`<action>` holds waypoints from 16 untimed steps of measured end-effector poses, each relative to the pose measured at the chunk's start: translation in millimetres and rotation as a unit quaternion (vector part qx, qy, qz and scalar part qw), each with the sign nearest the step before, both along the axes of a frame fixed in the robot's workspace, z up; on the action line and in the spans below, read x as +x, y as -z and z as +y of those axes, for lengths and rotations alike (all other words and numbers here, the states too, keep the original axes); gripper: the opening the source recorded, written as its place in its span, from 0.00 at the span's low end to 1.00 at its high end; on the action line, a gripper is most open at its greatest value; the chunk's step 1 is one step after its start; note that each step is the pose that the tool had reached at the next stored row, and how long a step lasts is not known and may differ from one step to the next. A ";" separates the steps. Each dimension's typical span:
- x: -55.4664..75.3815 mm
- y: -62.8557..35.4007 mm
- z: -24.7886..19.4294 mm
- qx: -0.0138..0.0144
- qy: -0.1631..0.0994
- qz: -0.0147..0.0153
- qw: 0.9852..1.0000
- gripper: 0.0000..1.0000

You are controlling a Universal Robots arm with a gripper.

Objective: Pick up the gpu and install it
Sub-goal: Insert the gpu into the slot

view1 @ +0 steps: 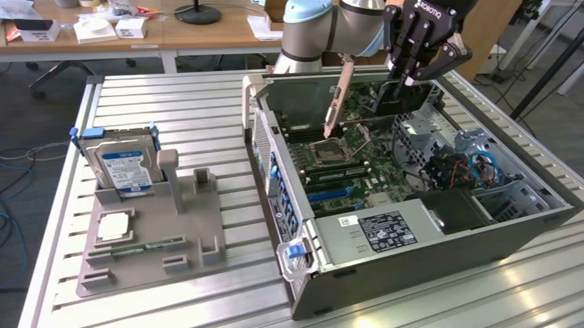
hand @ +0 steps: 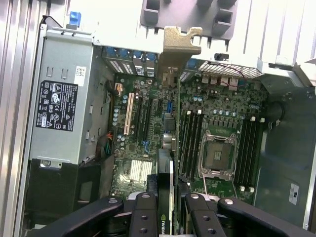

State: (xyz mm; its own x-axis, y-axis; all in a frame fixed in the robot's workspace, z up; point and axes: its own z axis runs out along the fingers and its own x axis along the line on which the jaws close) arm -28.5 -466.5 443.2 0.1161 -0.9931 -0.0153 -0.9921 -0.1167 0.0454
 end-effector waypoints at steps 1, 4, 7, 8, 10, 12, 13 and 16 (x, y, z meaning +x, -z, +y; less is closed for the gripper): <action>0.0 0.0 0.0 0.000 0.000 0.000 1.000 0.26; 0.0 0.0 0.0 0.000 0.000 0.000 1.000 0.26; -0.3 0.1 0.0 0.000 0.000 -0.001 1.000 0.26; -1.0 0.1 0.0 0.001 0.000 -0.003 1.000 0.26; -2.5 0.4 0.0 0.002 0.000 -0.007 1.000 0.26; -2.6 0.5 0.0 0.003 0.000 -0.008 1.000 0.26; -2.6 0.5 0.0 0.003 0.000 -0.008 1.000 0.26; -2.8 1.1 0.0 0.003 0.001 -0.008 1.000 0.26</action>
State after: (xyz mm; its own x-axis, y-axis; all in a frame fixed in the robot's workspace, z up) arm -31.2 -466.5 442.1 0.1140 -0.9933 -0.0187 -0.9930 -0.1145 0.0294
